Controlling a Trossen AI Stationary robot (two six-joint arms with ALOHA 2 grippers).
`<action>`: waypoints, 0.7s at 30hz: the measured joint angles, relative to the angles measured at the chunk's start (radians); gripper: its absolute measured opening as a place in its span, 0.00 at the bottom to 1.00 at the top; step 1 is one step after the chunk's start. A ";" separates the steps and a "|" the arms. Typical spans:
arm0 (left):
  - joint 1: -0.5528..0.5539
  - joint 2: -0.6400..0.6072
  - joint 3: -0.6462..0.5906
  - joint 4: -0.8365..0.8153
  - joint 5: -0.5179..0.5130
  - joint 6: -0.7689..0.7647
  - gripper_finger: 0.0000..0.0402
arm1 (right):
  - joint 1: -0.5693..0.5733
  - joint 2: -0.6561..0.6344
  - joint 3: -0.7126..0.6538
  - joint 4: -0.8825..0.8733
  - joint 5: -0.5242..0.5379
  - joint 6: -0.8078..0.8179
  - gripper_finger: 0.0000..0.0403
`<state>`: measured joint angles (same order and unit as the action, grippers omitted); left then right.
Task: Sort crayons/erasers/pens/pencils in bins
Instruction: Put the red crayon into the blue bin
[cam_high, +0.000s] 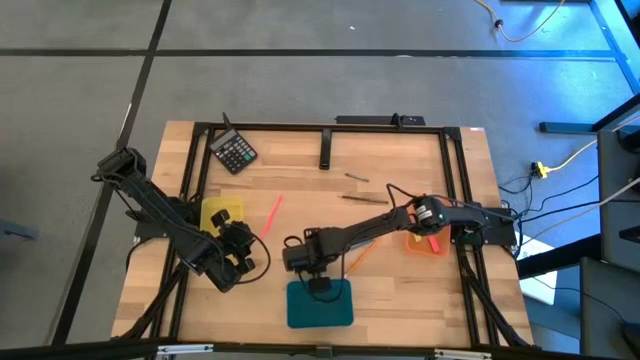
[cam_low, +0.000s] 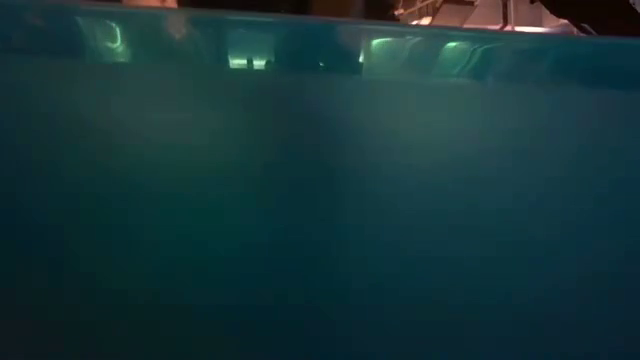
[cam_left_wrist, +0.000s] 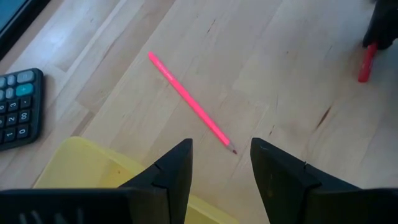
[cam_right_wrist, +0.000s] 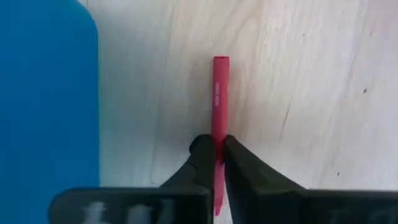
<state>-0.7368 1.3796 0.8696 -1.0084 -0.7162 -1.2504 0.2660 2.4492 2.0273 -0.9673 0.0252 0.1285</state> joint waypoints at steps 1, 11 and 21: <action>0.000 0.000 0.000 0.000 0.000 0.000 0.39 | -0.001 0.001 0.009 -0.005 0.012 0.000 0.04; 0.000 0.000 0.000 0.000 0.000 0.000 0.39 | -0.014 0.014 0.226 -0.226 0.219 -0.001 0.09; 0.000 0.000 0.000 0.001 0.002 -0.003 0.39 | 0.036 -0.048 0.293 -0.350 0.214 0.086 0.09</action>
<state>-0.7364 1.3796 0.8696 -1.0073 -0.7143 -1.2537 0.3015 2.4012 2.3203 -1.3177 0.2393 0.2142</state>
